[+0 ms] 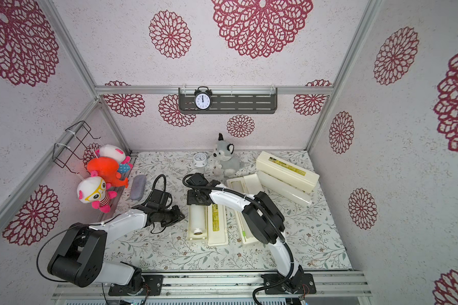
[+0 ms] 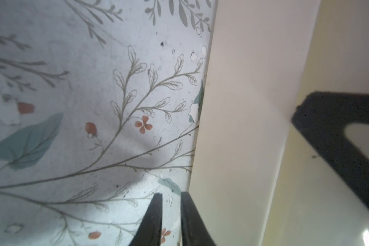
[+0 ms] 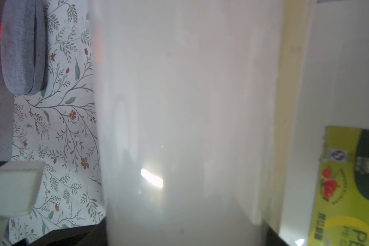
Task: Put plastic wrap rolls into dispensers
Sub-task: Place the plastic wrap into the plastic wrap cutting box.
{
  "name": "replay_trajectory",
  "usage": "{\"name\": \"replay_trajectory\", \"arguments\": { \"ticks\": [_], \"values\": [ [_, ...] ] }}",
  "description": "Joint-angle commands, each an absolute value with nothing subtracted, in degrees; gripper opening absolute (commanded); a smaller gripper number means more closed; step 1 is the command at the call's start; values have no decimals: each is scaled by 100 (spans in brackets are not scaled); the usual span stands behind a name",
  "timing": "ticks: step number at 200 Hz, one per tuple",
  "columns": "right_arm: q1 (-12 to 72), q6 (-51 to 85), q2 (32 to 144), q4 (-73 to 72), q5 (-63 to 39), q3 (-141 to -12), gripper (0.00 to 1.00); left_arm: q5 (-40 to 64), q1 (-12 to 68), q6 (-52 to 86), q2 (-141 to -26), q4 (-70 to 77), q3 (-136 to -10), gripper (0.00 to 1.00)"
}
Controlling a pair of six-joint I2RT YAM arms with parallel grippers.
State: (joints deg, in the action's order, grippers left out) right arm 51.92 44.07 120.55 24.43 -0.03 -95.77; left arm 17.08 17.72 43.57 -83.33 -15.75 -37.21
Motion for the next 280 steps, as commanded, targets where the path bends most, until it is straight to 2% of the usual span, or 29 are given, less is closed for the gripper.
{"name": "replay_trajectory", "arguments": {
  "ticks": [1,76,173,186,230,280],
  "values": [
    [5282,4504,11746,2168,0,-9714,37,1700,1700,4252,-8385,-1550,-3762,20],
    [5363,4791,11795,2265,-74,-9717,37,1760,1697,4133,-8595,-1431,-3727,20],
    [5545,4549,11803,2570,732,-9487,39,1661,1693,4018,-8569,-1608,-3819,20],
    [5585,4494,11843,2684,858,-9493,42,1653,1692,4024,-8577,-1624,-3841,20],
    [5604,4404,11663,2686,993,-9383,67,1637,1692,3982,-8563,-1728,-3966,21],
    [5608,4325,11355,2627,949,-9313,76,1627,1690,3973,-8557,-1814,-4104,22]
  ]
}}
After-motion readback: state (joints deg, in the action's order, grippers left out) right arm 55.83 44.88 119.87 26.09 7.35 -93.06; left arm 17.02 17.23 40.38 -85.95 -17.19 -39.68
